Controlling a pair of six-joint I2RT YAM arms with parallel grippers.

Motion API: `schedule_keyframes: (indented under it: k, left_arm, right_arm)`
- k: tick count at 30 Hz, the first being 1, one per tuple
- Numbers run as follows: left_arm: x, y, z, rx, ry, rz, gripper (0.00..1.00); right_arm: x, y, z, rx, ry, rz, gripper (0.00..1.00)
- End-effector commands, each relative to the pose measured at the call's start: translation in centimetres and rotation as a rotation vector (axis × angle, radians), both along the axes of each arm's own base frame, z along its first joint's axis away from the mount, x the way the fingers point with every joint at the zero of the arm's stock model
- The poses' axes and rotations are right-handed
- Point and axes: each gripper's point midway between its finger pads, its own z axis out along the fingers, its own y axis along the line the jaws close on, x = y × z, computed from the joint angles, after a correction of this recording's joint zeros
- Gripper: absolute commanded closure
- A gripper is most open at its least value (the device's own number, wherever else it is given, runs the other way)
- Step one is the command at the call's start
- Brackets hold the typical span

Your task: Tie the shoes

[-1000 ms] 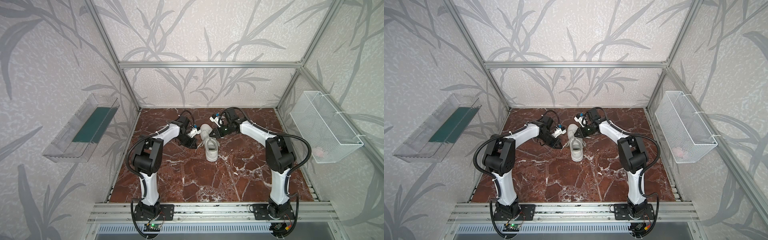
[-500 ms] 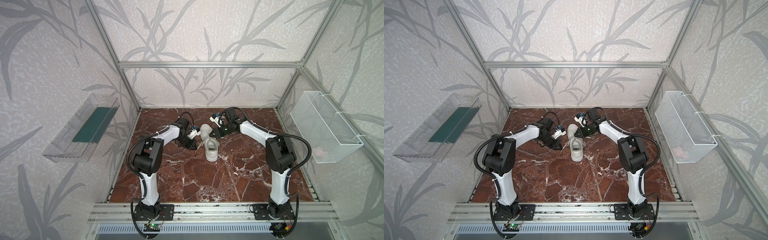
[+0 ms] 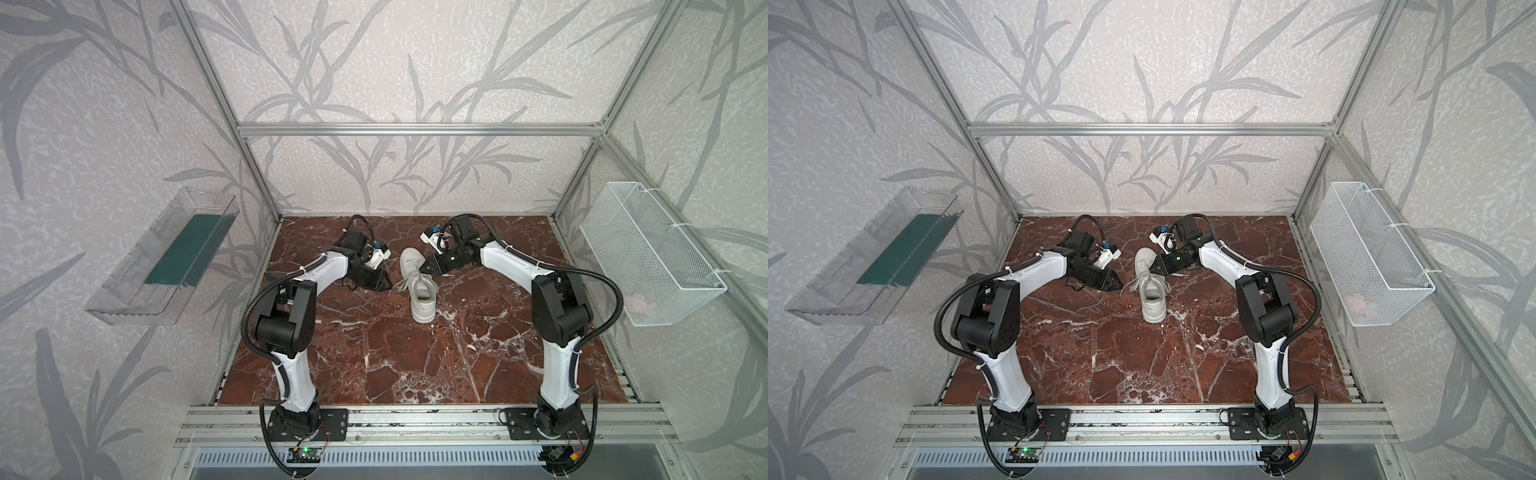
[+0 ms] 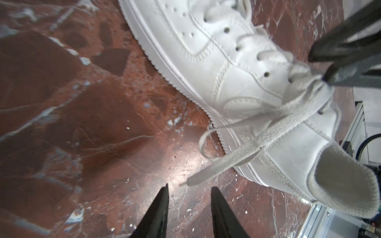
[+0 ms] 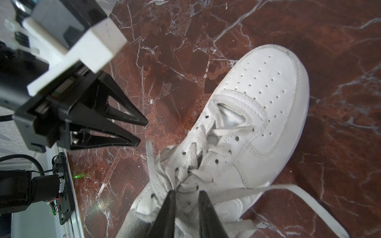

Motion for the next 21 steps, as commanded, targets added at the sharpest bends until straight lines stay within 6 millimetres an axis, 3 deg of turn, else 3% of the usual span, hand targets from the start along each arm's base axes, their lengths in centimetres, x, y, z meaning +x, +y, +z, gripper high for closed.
schedule_keyframes:
  k: [1,7,15,18,21]
  left_arm:
    - [1.5,-1.1,1.4,-0.073,-0.017,0.019,0.63]
    - [0.6,-1.8,3.4,-0.076,-0.150,-0.065,0.63]
    - [1.5,0.8,4.1,0.032,-0.237,0.034,0.52]
    - [1.6,0.9,5.0,0.029,-0.278,0.027,0.49]
    - [1.7,2.5,4.2,0.114,-0.267,0.063,0.46]
  right_arm:
    - [-0.9,-1.1,-0.3,-0.039,0.027,-0.010,0.78]
    - [-0.8,-0.9,-0.2,-0.030,0.028,-0.010,0.78]
    - [-0.9,-0.5,-0.2,-0.032,0.028,0.000,0.78]
    - [-1.0,-0.5,-0.3,-0.034,0.032,0.002,0.78]
    - [-1.1,-0.4,-0.3,-0.032,0.032,0.005,0.78]
